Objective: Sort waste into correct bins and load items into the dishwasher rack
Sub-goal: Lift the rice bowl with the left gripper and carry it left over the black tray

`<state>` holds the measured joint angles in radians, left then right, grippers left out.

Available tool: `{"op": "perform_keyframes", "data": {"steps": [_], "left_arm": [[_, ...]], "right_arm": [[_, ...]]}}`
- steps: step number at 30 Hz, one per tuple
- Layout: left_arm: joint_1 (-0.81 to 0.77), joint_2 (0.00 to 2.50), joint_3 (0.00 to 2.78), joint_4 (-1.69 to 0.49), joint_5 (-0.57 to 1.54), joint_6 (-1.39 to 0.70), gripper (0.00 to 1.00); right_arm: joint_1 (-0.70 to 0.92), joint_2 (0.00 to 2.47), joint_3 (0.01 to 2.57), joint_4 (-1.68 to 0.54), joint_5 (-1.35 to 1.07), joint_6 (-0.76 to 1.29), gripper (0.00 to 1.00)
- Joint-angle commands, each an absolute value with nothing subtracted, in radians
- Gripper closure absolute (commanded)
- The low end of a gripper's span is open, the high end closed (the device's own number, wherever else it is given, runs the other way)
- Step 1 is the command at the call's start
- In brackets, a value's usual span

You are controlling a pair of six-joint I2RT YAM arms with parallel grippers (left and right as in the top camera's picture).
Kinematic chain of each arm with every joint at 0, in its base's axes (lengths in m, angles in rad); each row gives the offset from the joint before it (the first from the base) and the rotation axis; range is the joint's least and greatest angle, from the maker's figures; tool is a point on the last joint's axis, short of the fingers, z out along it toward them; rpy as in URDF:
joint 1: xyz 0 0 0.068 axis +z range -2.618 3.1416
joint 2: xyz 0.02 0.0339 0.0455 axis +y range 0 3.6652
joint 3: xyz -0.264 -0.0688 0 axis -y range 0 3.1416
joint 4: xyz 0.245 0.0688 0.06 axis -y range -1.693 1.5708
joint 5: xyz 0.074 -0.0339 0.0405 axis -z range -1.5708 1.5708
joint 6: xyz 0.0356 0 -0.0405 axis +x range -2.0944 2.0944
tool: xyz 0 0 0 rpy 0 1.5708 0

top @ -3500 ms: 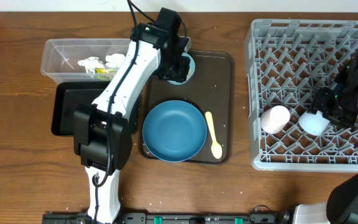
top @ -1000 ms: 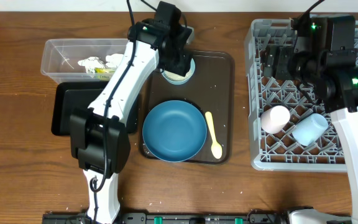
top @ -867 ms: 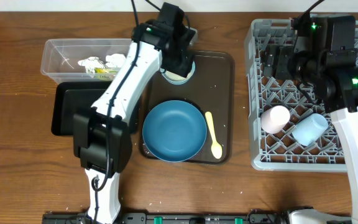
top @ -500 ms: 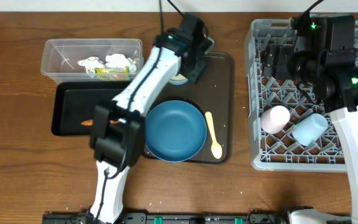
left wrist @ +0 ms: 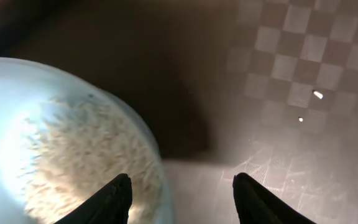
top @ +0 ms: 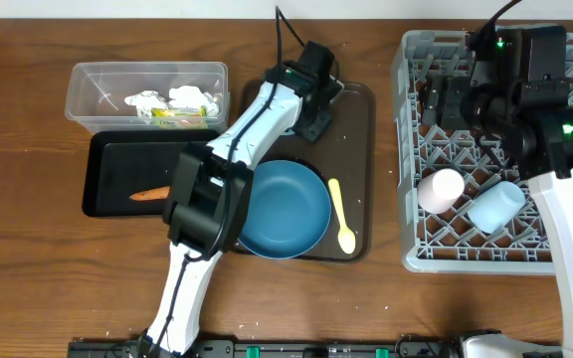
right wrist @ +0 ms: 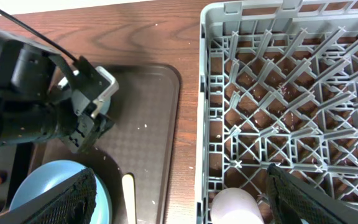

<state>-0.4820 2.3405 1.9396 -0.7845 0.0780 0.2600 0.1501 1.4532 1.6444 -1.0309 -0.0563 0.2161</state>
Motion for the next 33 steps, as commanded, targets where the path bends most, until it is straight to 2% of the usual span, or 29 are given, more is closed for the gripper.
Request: {"op": "perform_keyframes", "data": {"steps": [1,3,8,33], "left_arm": [[-0.486,2.366,1.939,-0.785,0.066,0.249,0.54],[-0.486,2.366,1.939,-0.783,0.065,0.241,0.61],[-0.486,2.366,1.939,-0.780,0.058,0.226,0.64],[-0.508,2.317,1.933,-0.802,-0.023,0.162,0.63]], "right_arm": [[0.155,1.459,1.640,-1.034,-0.042,0.204,0.14],[0.155,1.459,1.640,-1.037,-0.027,0.204,0.14],[0.155,1.459,1.640,-1.040,-0.026,0.204,0.14],[0.155,1.459,1.640,-1.044,-0.026,0.193,0.14]]}}
